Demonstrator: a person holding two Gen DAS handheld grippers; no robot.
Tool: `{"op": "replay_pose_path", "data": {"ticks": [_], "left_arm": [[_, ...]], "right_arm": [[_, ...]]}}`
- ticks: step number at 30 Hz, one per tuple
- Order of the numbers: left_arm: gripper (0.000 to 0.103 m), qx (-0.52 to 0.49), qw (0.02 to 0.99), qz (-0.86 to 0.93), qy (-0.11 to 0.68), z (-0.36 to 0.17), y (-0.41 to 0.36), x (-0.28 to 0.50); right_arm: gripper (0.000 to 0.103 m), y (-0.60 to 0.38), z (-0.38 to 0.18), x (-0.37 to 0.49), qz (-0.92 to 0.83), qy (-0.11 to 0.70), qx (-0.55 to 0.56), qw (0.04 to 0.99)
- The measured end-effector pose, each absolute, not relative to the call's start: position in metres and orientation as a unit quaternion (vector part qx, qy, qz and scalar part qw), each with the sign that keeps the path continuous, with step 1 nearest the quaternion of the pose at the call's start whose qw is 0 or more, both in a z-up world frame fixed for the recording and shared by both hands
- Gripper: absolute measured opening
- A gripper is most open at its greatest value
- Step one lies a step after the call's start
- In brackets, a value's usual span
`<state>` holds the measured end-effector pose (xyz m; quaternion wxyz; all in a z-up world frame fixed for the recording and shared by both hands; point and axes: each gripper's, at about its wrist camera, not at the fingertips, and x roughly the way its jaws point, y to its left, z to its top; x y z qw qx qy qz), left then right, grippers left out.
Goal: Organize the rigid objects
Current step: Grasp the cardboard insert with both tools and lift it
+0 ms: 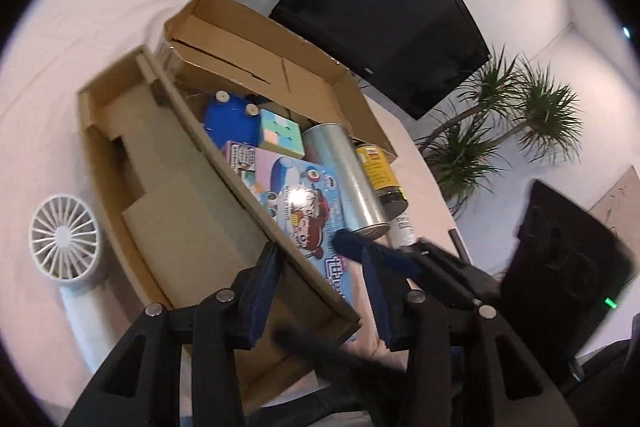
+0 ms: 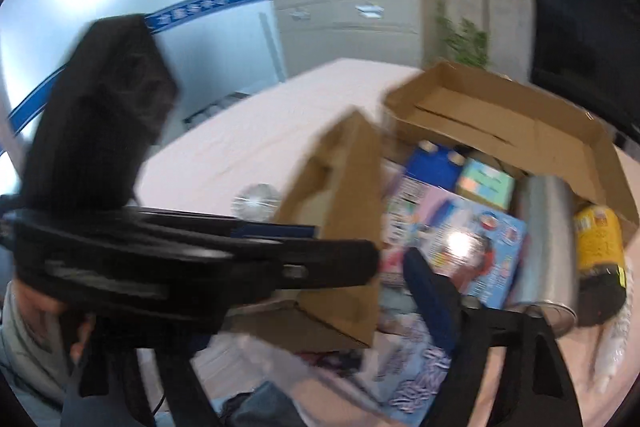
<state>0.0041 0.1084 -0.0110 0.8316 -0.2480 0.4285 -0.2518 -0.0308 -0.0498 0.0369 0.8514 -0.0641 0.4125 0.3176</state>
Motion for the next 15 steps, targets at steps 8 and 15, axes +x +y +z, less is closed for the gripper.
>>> {"op": "replay_pose_path", "data": {"ticks": [8,15], "left_arm": [[0.043,-0.249,0.863,-0.148,0.414,-0.018,0.152,-0.031],[0.043,-0.256,0.866,-0.081,0.422,-0.027,0.162,-0.043]], "right_arm": [[0.025,-0.049,0.017,-0.012,0.335,0.444,-0.061,0.829],[0.022,-0.027,0.012,-0.012,0.351,0.452,-0.079,0.816]]}}
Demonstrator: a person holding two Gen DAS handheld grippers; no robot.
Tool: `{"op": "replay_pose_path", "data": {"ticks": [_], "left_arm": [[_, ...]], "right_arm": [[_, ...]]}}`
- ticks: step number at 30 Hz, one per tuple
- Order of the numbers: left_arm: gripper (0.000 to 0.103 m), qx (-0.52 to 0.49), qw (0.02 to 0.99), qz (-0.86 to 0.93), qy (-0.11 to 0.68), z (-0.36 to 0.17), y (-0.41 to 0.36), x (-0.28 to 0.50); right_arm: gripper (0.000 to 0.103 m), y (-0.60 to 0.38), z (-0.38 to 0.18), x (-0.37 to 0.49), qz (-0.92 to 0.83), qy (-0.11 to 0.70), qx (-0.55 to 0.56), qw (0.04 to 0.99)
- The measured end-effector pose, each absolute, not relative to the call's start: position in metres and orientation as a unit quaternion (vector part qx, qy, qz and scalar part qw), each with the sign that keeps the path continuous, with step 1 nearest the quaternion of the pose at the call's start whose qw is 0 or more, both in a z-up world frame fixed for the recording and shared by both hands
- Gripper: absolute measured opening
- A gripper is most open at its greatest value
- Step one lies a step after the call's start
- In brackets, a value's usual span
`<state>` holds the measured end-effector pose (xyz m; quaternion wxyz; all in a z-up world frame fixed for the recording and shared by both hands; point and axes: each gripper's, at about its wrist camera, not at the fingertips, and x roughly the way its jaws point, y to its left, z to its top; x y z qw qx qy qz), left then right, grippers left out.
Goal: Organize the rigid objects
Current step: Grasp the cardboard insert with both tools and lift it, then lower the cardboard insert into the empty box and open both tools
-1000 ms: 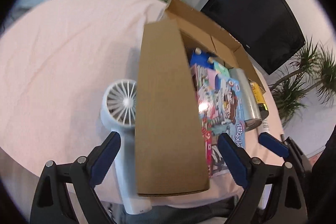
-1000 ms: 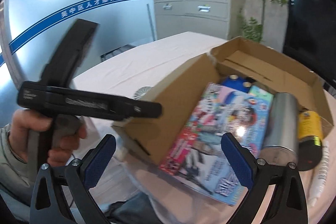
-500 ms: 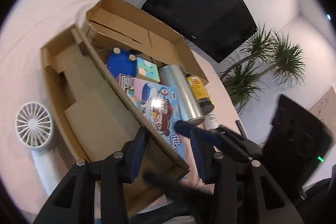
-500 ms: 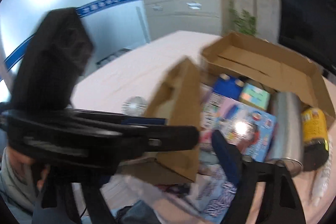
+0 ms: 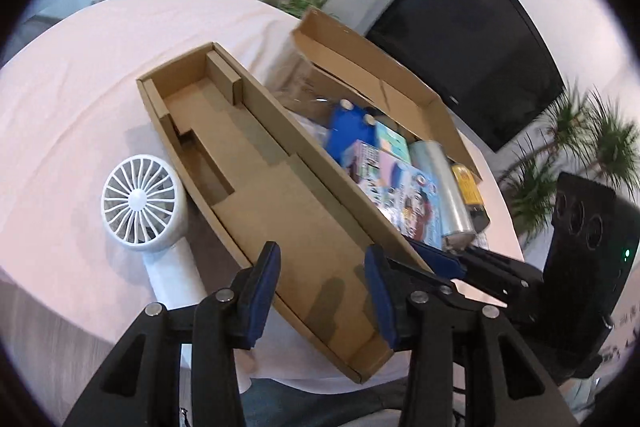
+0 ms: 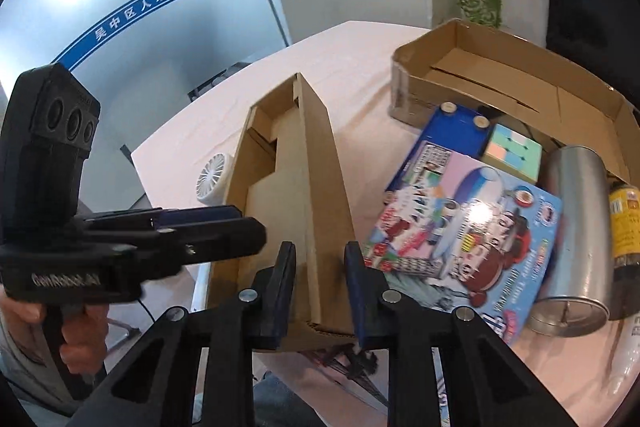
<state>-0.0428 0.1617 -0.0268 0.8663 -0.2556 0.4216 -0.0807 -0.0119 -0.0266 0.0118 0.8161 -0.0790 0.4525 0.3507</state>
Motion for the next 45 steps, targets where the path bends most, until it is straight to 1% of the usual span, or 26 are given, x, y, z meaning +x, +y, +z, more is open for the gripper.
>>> {"op": "replay_pose_path", "data": {"ticks": [2,3,5,8,12,14,16,18,19,21,26,30,33,36,40,42,45], "left_arm": [[0.044,-0.25,0.876,-0.054,0.409,-0.022,0.167,-0.048],[0.05,-0.241,0.881,-0.036,0.406,-0.02,0.169,-0.053],[0.056,-0.236,0.88,-0.012,0.413,-0.022,0.172,-0.055],[0.056,-0.254,0.863,-0.01,0.437,-0.036,0.175,-0.052],[0.055,-0.282,0.84,-0.049,0.462,-0.054,0.164,-0.042],[0.054,-0.281,0.845,-0.052,0.452,-0.053,0.16,-0.04],[0.047,-0.269,0.854,-0.044,0.443,-0.048,0.156,-0.038],[0.032,-0.249,0.868,-0.03,0.429,-0.039,0.154,-0.037],[0.028,-0.243,0.873,-0.026,0.422,-0.037,0.156,-0.038],[0.024,-0.224,0.886,-0.024,0.406,-0.025,0.155,-0.036],[0.024,-0.19,0.909,-0.033,0.369,0.011,0.149,-0.024],[0.023,-0.144,0.929,-0.054,0.335,0.052,0.143,0.007],[0.023,-0.108,0.938,-0.083,0.32,0.084,0.135,0.051],[0.022,-0.06,0.938,-0.104,0.324,0.108,0.123,0.118],[0.022,-0.043,0.922,-0.127,0.364,0.108,0.12,0.195],[0.022,-0.049,0.91,-0.133,0.389,0.098,0.124,0.229],[0.022,-0.055,0.891,-0.134,0.431,0.067,0.131,0.27]], "right_arm": [[0.019,-0.027,0.01,-0.009,0.347,0.454,-0.077,0.817],[0.017,-0.028,0.011,-0.008,0.342,0.456,-0.074,0.818],[0.015,-0.029,0.012,-0.008,0.339,0.459,-0.067,0.819],[0.015,-0.025,0.013,-0.009,0.336,0.457,-0.074,0.82],[0.014,-0.025,0.013,-0.006,0.338,0.46,-0.072,0.818],[0.015,-0.025,0.013,-0.006,0.336,0.459,-0.073,0.819],[0.015,-0.026,0.013,-0.006,0.335,0.459,-0.069,0.82],[0.014,-0.027,0.014,-0.006,0.336,0.458,-0.065,0.82],[0.014,-0.028,0.014,-0.007,0.336,0.456,-0.063,0.822],[0.014,-0.033,0.016,-0.005,0.338,0.455,-0.043,0.823],[0.014,-0.043,0.043,0.0,0.333,0.413,-0.015,0.847],[0.014,-0.052,0.076,0.012,0.321,0.368,0.005,0.873],[0.014,-0.062,0.104,0.046,0.299,0.338,0.034,0.892],[0.014,-0.07,0.119,0.091,0.278,0.34,0.062,0.897],[0.014,-0.078,0.118,0.167,0.245,0.373,0.105,0.889],[0.014,-0.078,0.11,0.199,0.234,0.397,0.119,0.879],[0.014,-0.073,0.084,0.241,0.221,0.438,0.133,0.861]]}}
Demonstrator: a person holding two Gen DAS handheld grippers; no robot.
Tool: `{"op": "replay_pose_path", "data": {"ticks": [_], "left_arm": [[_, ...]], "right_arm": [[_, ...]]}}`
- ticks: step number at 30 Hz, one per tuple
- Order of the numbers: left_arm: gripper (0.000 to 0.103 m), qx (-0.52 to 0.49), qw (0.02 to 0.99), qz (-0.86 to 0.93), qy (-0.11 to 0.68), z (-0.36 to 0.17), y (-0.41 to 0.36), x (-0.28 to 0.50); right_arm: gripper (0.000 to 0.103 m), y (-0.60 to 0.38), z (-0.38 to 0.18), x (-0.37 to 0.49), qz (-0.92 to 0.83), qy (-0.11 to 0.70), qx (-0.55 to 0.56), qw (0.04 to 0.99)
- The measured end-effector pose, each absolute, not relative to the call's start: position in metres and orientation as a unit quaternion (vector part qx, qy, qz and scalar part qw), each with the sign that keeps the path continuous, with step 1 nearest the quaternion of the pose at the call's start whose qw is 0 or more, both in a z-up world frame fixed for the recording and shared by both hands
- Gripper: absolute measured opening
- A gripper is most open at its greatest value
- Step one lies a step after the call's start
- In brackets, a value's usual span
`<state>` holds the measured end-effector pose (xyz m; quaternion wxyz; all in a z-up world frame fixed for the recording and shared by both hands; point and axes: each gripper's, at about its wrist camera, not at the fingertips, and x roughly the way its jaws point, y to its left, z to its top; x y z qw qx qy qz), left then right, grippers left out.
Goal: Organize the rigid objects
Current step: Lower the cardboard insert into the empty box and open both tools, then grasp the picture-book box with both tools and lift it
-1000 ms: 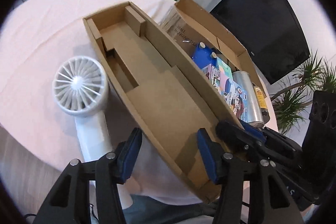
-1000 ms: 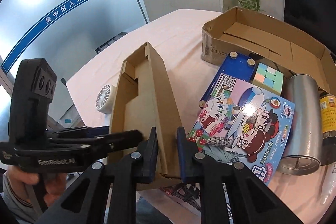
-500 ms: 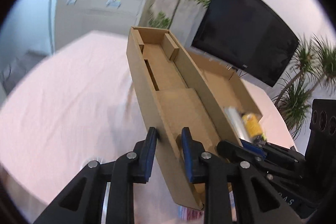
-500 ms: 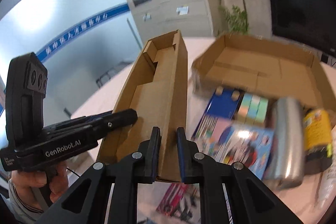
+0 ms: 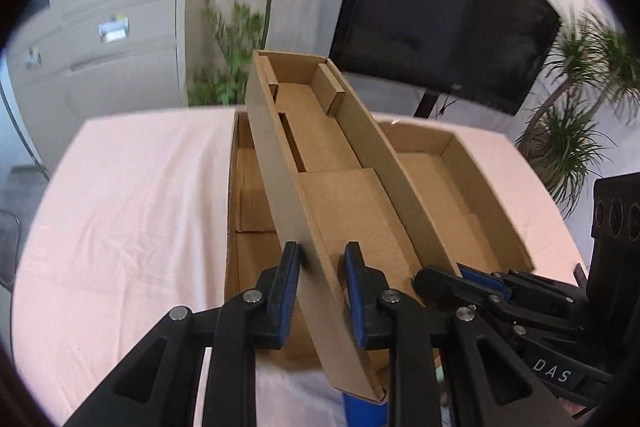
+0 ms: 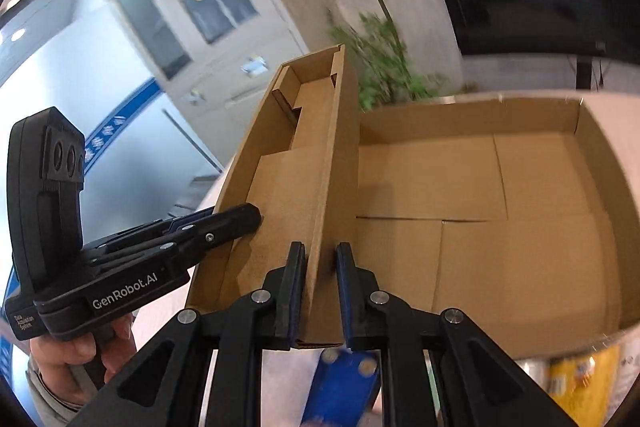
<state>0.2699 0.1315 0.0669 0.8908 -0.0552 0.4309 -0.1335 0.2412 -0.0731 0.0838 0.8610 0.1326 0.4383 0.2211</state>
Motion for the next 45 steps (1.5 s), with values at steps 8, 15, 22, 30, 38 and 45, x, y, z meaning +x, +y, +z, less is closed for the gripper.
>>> {"op": "replay_pose_path", "data": {"ticks": [8,15,22,30,38,45], "left_arm": [[0.02,-0.074,0.853,-0.114,0.503,-0.008,0.149,0.297],[0.019,-0.061,0.848,-0.107,0.516,-0.018,0.154,0.295],[0.019,-0.053,0.869,-0.086,0.484,-0.01,0.163,0.293],[0.047,-0.045,0.912,-0.089,0.397,0.036,0.175,0.232],[0.102,-0.062,0.917,-0.12,0.376,0.053,0.152,0.1],[0.102,-0.152,0.838,-0.196,0.486,-0.014,0.117,0.066]], "right_arm": [[0.015,-0.055,0.009,0.288,0.203,0.532,0.152,0.808],[0.017,-0.043,-0.01,0.297,0.199,0.552,0.147,0.796],[0.021,-0.021,-0.028,0.308,0.208,0.565,0.149,0.784],[0.091,-0.033,0.002,0.285,0.204,0.533,0.114,0.813],[0.103,-0.136,0.106,0.112,0.231,0.371,0.03,0.899],[0.102,-0.147,0.044,0.003,0.325,0.475,0.05,0.816]]}}
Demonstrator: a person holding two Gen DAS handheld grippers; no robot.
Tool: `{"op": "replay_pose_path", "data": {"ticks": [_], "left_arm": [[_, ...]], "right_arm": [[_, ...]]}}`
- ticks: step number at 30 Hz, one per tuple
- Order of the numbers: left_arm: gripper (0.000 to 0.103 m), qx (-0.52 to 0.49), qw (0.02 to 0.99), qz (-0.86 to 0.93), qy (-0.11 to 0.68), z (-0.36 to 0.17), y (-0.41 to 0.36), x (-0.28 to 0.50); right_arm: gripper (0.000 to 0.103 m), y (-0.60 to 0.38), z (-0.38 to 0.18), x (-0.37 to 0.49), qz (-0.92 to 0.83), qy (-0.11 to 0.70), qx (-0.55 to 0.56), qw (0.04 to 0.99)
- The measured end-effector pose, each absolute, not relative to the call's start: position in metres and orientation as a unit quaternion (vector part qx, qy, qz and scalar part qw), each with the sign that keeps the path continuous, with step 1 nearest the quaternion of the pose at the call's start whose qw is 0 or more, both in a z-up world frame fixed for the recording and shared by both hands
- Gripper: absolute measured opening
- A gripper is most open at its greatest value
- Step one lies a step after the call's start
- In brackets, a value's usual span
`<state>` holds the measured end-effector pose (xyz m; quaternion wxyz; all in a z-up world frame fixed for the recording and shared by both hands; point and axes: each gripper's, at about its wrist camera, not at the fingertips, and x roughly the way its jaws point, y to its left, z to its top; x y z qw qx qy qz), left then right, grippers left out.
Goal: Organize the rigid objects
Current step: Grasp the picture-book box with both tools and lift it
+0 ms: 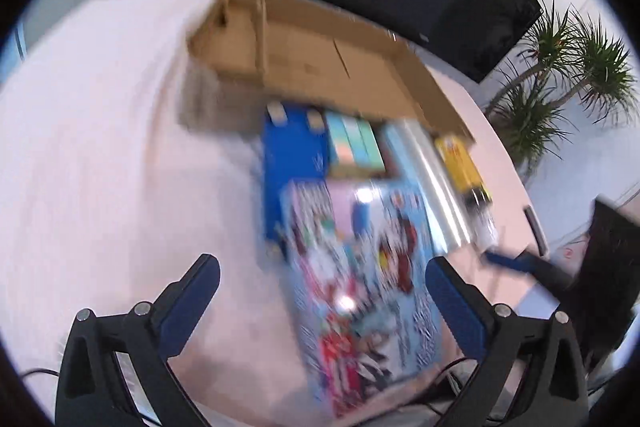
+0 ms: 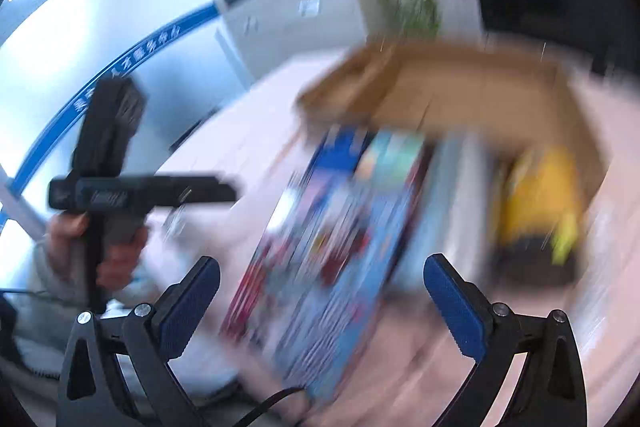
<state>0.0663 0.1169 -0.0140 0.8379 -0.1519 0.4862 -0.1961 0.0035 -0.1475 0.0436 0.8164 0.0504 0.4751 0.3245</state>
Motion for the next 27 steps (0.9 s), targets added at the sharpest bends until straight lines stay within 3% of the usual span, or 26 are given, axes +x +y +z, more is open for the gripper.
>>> {"op": "replay_pose_path", "data": {"ticks": [4,7,9,12,17,22,27], "left_arm": [[0.095,-0.159,0.815,-0.199,0.521,-0.043,0.103,0.073],[0.066,-0.162,0.796,-0.209,0.544,-0.059,0.089,0.074],[0.068,-0.148,0.804,-0.202,0.539,-0.058,0.082,0.07],[0.066,-0.125,0.829,-0.18,0.515,-0.038,0.079,0.063],[0.066,-0.07,0.892,-0.164,0.415,0.048,0.075,0.064],[0.066,-0.044,0.916,-0.17,0.362,0.105,0.064,0.132],[0.065,-0.065,0.898,-0.179,0.397,0.102,0.057,0.237]], "right_arm": [[0.096,-0.137,0.004,-0.002,0.28,0.517,0.044,0.808],[0.083,-0.124,-0.003,0.003,0.273,0.522,0.033,0.807],[0.085,-0.116,-0.004,0.002,0.256,0.522,0.01,0.813],[0.077,-0.108,0.006,-0.004,0.245,0.521,0.0,0.818],[0.075,-0.111,0.066,0.005,0.251,0.46,0.015,0.852],[0.075,-0.124,0.135,0.079,0.226,0.379,0.024,0.897],[0.075,-0.133,0.145,0.171,0.216,0.415,0.011,0.884]]}}
